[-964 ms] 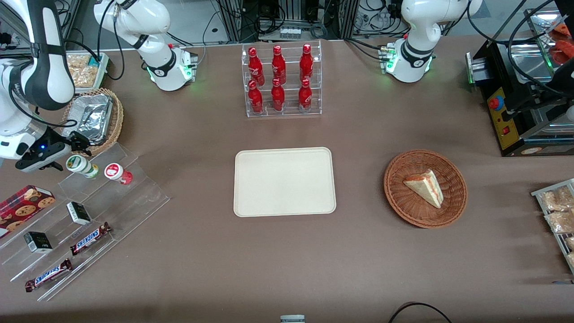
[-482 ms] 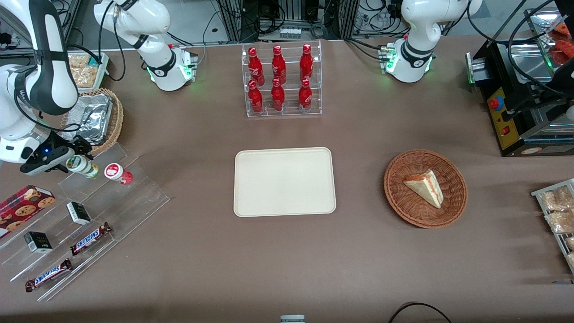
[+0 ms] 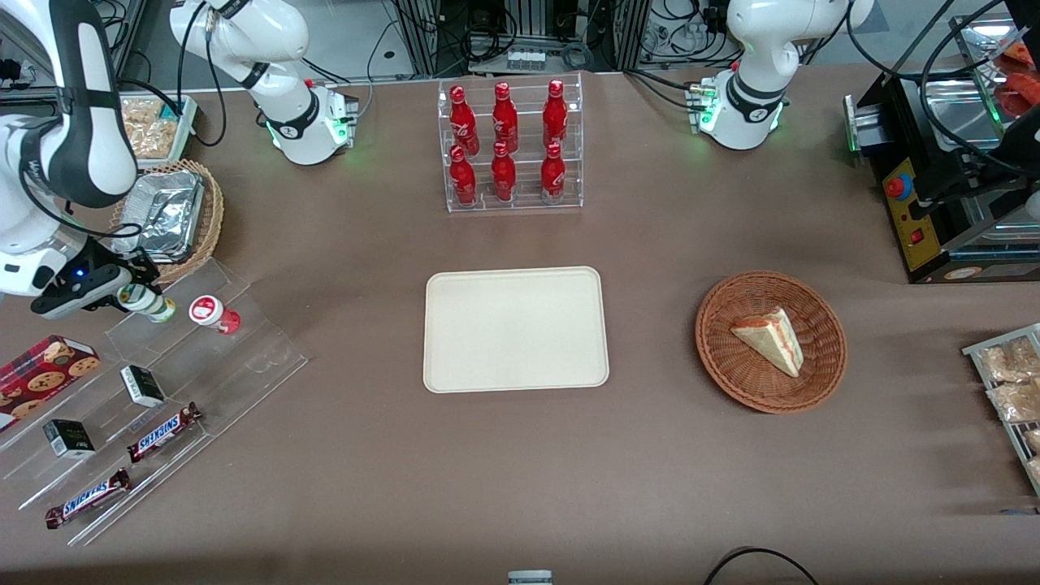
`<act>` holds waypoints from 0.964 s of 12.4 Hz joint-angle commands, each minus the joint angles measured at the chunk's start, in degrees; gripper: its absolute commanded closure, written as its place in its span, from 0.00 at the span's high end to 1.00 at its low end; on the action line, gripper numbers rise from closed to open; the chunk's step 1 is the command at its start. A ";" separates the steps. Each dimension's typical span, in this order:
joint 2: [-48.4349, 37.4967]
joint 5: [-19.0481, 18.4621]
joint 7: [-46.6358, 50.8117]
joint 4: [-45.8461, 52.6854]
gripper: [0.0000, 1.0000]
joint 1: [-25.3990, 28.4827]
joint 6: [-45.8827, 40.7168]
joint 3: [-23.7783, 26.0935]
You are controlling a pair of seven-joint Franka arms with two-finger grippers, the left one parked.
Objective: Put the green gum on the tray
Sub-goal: 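Close the right gripper on the gum tub and lift it, then carry the gum tub with the right gripper over the cream tray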
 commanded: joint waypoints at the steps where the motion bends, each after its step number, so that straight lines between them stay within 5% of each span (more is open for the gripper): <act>1: -0.40 1.03 0.78 9.18 0.00 0.62 -11.36 1.56; 7: -0.22 1.82 20.17 17.74 0.00 2.46 -22.91 12.28; 12: 4.16 4.89 45.81 19.49 0.00 14.39 -20.64 17.39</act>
